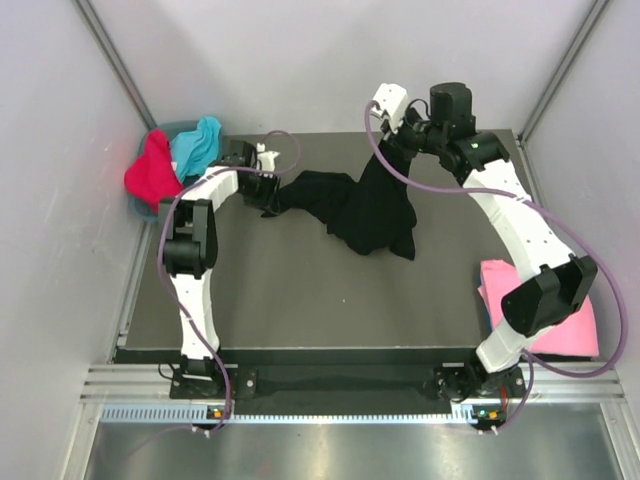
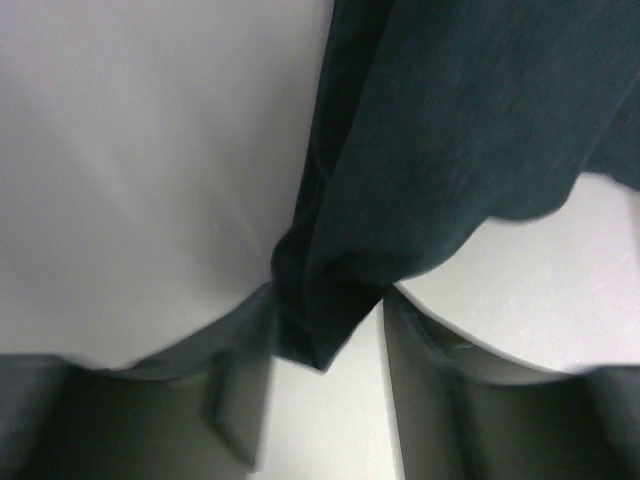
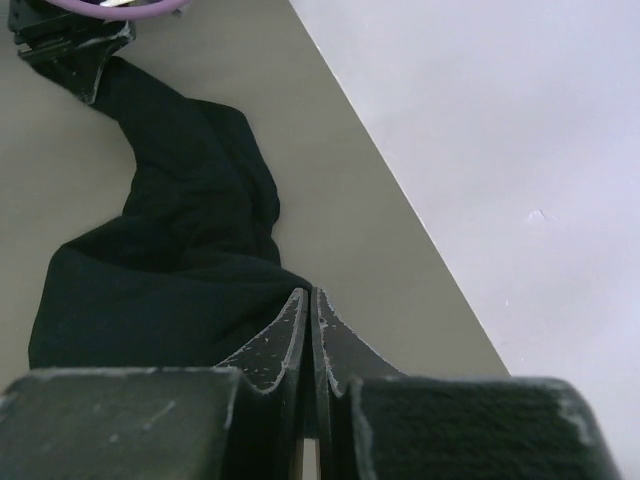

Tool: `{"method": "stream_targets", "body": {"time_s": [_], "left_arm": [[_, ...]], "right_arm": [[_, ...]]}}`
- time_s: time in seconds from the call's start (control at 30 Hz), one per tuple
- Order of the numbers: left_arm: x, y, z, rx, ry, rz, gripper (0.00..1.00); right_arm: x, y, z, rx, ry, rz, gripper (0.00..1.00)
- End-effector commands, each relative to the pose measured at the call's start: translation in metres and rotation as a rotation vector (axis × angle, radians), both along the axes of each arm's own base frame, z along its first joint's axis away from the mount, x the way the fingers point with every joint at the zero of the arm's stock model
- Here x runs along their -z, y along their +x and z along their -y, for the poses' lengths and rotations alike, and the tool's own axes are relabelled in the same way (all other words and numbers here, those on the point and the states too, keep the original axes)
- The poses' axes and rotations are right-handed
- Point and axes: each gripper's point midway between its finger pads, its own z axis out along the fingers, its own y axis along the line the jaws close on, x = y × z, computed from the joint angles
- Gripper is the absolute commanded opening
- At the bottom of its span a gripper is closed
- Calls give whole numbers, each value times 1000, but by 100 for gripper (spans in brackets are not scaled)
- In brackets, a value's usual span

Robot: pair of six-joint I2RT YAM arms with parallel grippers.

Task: Fold and stack the t-shirts
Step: Flatten the tshirt out

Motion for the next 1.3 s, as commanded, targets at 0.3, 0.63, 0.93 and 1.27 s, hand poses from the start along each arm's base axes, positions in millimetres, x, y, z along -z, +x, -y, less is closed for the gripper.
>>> {"method": "stream_targets", "body": {"time_s": [0.3,0.63,0.93,1.27], "left_arm": [[-150,-30,13,101,-41,265,0],[-289,-154,-18,128,51,693,0],[-264,-63,-32,25,152,704,0],[-213,143,-23,-158,190,724,54]], "right_arm": [[-53,-54,42,151,108,67,0],[-112,-168,127,359,258,153,0],[-61,-85,155,532,245,184,0],[3,133,193,678,221,-3,46]]}}
